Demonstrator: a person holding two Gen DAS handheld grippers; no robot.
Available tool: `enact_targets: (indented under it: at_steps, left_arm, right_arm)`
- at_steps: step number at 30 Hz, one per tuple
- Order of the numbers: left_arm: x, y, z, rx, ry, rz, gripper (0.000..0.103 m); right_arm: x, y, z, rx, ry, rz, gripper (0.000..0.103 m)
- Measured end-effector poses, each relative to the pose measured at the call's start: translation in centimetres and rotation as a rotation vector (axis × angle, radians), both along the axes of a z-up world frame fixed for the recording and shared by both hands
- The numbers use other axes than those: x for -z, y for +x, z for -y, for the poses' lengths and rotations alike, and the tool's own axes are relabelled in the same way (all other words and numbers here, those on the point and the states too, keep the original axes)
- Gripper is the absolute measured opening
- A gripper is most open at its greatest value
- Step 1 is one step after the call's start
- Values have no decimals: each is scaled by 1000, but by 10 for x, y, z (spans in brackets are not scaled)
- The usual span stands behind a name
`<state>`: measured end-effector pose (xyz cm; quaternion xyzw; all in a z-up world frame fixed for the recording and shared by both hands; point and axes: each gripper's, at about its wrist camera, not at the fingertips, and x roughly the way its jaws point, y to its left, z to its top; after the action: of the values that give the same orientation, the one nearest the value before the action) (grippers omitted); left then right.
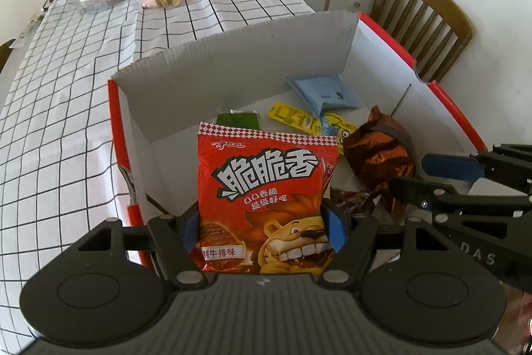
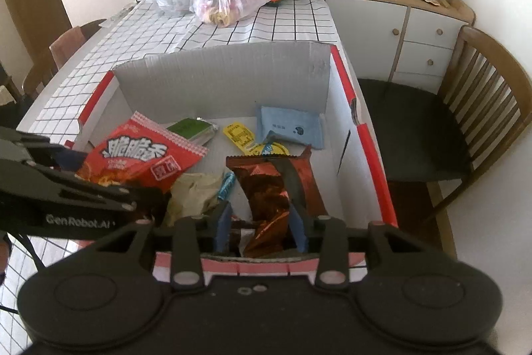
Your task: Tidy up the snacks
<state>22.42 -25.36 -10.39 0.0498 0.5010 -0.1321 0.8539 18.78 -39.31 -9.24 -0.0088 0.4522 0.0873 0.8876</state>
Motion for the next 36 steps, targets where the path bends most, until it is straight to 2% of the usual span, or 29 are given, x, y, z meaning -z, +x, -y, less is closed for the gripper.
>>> enact_targets:
  at_steps: [7, 15, 19, 25, 34, 35, 36]
  left_arm:
    - [0, -9, 3, 3, 2, 16, 72]
    - [-14, -24, -3, -2, -25, 55, 72]
    - [-27, -36, -8, -1, -43, 84, 72]
    - [-49, -53, -25, -5, -104, 125, 78]
    - [-75, -79, -49, -17, -155, 197, 82]
    - [-77, -81, -51, -18, -157, 205, 82]
    - [-80, -84, -54, -17, -162, 212, 84]
  right_arm:
    - [-3, -4, 5, 4, 28, 14, 52]
    - [-17, -18, 6, 8, 79, 44, 58]
    - [-31, -30, 5, 10, 107, 89, 72]
    - [-56, -50, 1, 1, 162, 155, 84]
    - [-83, -76, -11, -7, 193, 230, 86]
    - [-85, -78, -12, -4, 197, 237, 87]
    - [-87, -81, -12, 0, 200, 243, 93]
